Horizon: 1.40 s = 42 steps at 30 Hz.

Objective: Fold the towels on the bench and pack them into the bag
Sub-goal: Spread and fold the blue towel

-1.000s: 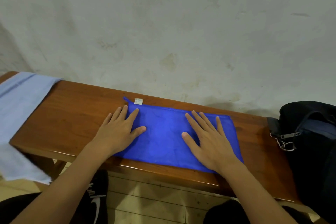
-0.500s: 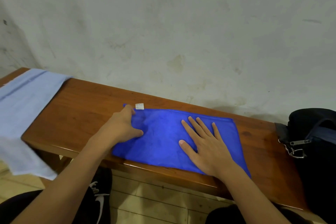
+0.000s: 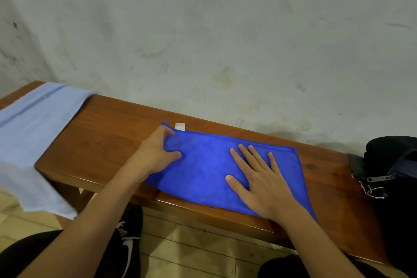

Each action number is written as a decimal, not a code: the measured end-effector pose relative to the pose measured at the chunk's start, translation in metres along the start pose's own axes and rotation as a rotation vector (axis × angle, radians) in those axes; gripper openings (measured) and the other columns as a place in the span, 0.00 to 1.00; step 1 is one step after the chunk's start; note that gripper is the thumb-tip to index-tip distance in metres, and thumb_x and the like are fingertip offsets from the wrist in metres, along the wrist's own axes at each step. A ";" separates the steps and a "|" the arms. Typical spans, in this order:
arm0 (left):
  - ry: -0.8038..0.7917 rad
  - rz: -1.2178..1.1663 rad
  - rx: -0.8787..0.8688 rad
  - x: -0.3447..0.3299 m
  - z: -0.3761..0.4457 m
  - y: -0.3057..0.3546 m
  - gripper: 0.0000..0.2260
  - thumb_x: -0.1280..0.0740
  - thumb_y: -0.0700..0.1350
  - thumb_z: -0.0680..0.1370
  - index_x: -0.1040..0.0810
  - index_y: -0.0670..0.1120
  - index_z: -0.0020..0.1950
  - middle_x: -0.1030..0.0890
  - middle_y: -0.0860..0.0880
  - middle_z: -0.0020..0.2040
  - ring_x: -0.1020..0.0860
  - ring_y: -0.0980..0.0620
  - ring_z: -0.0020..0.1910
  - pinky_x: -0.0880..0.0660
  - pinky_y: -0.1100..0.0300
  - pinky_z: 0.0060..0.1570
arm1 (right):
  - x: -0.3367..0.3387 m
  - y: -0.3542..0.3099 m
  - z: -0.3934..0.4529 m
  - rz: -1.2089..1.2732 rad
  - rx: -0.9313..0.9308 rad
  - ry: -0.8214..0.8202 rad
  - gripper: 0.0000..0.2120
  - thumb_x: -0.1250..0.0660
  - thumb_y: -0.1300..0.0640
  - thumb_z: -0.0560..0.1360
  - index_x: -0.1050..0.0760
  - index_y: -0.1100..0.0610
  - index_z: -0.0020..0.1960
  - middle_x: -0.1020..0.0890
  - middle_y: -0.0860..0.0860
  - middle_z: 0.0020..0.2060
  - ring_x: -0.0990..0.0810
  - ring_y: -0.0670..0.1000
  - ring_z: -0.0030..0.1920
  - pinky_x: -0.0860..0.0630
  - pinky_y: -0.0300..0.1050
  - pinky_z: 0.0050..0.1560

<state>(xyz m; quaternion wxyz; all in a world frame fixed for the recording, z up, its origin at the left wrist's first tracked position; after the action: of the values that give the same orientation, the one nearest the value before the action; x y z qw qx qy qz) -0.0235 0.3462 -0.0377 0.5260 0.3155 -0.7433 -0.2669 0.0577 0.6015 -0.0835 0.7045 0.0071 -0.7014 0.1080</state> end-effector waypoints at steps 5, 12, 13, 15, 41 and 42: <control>-0.010 -0.104 -0.020 0.004 0.003 0.002 0.17 0.32 0.35 0.78 0.25 0.51 0.64 0.28 0.48 0.64 0.25 0.56 0.47 0.26 0.65 0.38 | 0.008 0.007 -0.002 0.027 0.033 -0.076 0.41 0.72 0.21 0.68 0.61 0.35 0.78 0.60 0.37 0.78 0.66 0.41 0.77 0.67 0.54 0.78; -0.057 -0.101 0.015 0.010 0.006 -0.003 0.18 0.33 0.39 0.79 0.26 0.51 0.69 0.32 0.47 0.73 0.26 0.48 0.61 0.23 0.55 0.57 | 0.019 0.018 -0.001 0.086 0.086 -0.175 0.44 0.63 0.16 0.64 0.58 0.32 0.76 0.61 0.30 0.76 0.67 0.36 0.75 0.67 0.54 0.78; -0.068 -0.098 0.002 0.010 0.007 -0.003 0.22 0.31 0.40 0.79 0.28 0.52 0.71 0.32 0.47 0.73 0.27 0.47 0.64 0.25 0.53 0.61 | 0.020 0.016 -0.001 0.077 0.084 -0.190 0.45 0.63 0.15 0.62 0.60 0.31 0.76 0.63 0.30 0.75 0.68 0.36 0.75 0.69 0.54 0.77; -0.076 -0.099 -0.046 0.011 0.005 -0.002 0.28 0.29 0.40 0.77 0.32 0.53 0.75 0.35 0.49 0.74 0.29 0.47 0.67 0.28 0.50 0.66 | 0.022 0.014 0.000 0.061 0.077 -0.211 0.45 0.62 0.14 0.60 0.62 0.29 0.74 0.65 0.30 0.74 0.70 0.36 0.75 0.71 0.53 0.76; -0.285 -0.629 -0.237 0.007 -0.022 0.042 0.31 0.31 0.35 0.77 0.33 0.58 0.75 0.29 0.54 0.69 0.21 0.53 0.59 0.19 0.57 0.50 | 0.006 -0.040 0.035 0.167 0.088 -0.009 0.51 0.53 0.17 0.65 0.53 0.42 0.81 0.55 0.41 0.80 0.61 0.44 0.79 0.63 0.65 0.76; -0.291 -0.628 -0.228 0.005 -0.021 0.044 0.31 0.31 0.35 0.77 0.33 0.59 0.74 0.29 0.53 0.69 0.21 0.52 0.59 0.19 0.58 0.50 | 0.007 -0.039 0.035 0.233 0.103 0.040 0.47 0.50 0.20 0.69 0.50 0.43 0.81 0.51 0.41 0.80 0.57 0.42 0.79 0.61 0.63 0.78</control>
<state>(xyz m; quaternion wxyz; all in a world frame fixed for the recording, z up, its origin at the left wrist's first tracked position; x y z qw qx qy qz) -0.0129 0.3698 0.0039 0.3390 0.4265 -0.6425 -0.5388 0.0296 0.5590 -0.0701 0.6997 -0.0404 -0.6768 0.2252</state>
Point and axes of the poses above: each hand's wrist, its own z-axis towards the middle knuckle, its own x-axis out of the back of the hand, y = z × x, the point moved 1 cm from there along z, towards the middle knuckle
